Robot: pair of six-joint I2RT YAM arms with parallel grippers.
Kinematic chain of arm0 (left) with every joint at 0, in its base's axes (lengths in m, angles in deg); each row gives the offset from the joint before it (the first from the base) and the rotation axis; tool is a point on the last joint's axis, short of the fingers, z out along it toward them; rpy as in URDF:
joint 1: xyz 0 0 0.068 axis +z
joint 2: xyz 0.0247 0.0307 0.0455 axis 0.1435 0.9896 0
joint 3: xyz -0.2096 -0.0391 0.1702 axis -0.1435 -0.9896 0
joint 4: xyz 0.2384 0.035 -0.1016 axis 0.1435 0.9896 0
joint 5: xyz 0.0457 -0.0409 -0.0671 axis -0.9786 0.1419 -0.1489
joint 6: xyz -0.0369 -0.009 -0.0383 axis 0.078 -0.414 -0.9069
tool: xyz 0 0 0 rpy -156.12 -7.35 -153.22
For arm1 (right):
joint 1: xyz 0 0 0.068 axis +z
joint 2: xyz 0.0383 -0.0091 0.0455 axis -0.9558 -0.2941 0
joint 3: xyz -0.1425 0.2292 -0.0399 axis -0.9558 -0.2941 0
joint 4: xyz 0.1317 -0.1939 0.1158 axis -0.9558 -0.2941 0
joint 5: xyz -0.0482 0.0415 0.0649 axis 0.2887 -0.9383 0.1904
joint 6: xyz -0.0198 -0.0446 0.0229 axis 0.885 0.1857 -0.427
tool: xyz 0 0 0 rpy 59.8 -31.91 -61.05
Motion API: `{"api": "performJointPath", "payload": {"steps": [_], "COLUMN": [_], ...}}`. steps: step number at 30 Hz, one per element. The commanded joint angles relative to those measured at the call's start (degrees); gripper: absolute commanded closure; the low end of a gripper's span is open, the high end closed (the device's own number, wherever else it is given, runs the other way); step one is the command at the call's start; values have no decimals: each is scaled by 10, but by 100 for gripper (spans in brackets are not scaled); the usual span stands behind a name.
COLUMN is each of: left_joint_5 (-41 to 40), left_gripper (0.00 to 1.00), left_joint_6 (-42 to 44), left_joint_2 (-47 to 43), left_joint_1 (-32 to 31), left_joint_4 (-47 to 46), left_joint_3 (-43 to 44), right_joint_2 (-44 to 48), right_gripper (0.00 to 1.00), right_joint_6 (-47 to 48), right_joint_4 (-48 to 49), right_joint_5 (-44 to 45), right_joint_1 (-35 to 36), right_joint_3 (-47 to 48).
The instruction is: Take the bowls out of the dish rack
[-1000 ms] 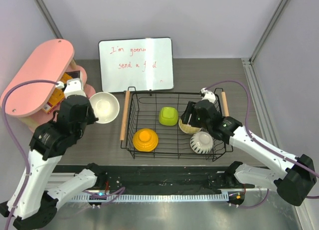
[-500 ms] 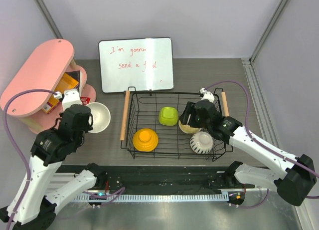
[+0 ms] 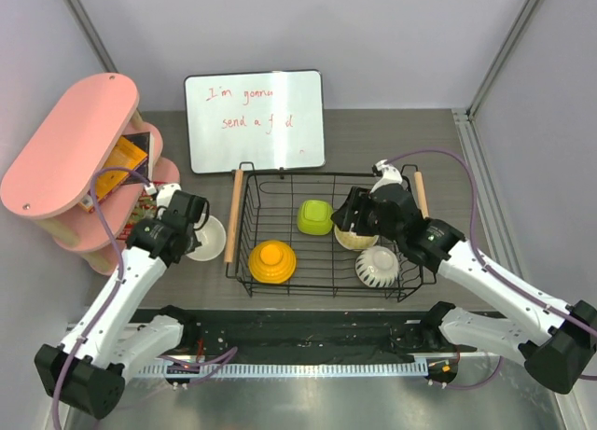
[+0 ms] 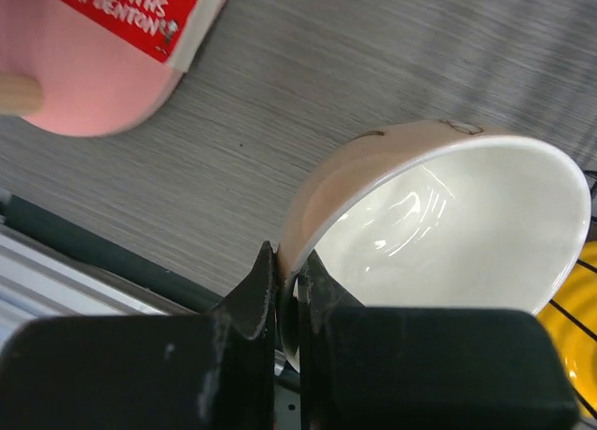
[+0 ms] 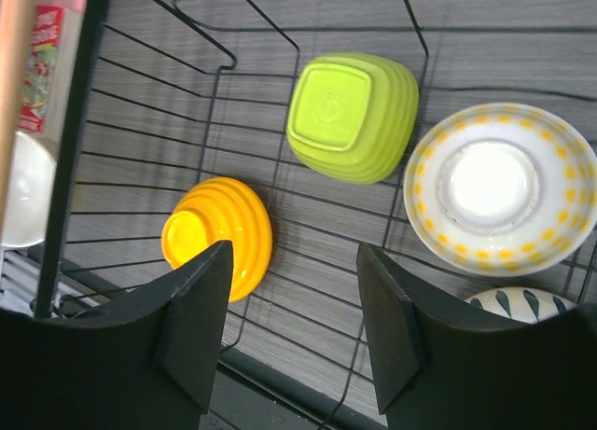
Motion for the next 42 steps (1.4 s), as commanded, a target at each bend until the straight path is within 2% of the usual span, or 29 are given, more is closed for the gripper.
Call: {"api": "performJointPath", "payload": {"steps": [1,6,10,14,19,22,25,26,27,28,30,31,34,40,42], "left_joint_5": [75,164,232,246,237,232,233,230,230,232,231,230,209,159,153], "left_gripper": [100,100,100,100,100,90,84,66,59,57,45,44,26,18,18], "left_joint_6": [-3,5,-9,-15,-25,-24,-21,-21,-21,-21,-21,-21,-24,-25,-23], "left_joint_2": [-4,52,114,168,185,189,203,208,209,210,212,212,195,91,74], "left_joint_1": [75,147,161,161,161,161,161,161,161,161,161,161,160,161,162], "left_joint_4": [-120,-162,-205,-229,-236,-235,-224,-221,-219,-220,-216,-213,-198,-155,-128], "left_joint_3": [-31,-58,-56,-66,-79,-80,-73,-72,-72,-72,-72,-70,-62,-24,12], "right_joint_2": [13,13,1,-15,-18,-15,-16,-13,-8,-6,-1,0,-3,-10,-20], "right_gripper": [39,39,39,39,39,39,39,39,39,39,39,39,39,39,39], "right_joint_6": [30,40,47,65,67,61,60,59,58,58,58,58,58,54,55], "right_joint_4": [6,-2,-5,-12,-13,-5,-6,-9,-9,-12,-15,-17,-17,-20,-22], "right_joint_5": [-9,-13,-24,-2,13,14,15,19,22,25,34,35,33,42,41], "right_joint_1": [4,5,13,43,61,62,63,63,63,63,63,63,63,63,63], "right_joint_3": [43,63,81,105,105,98,96,94,93,91,88,89,88,84,87]}}
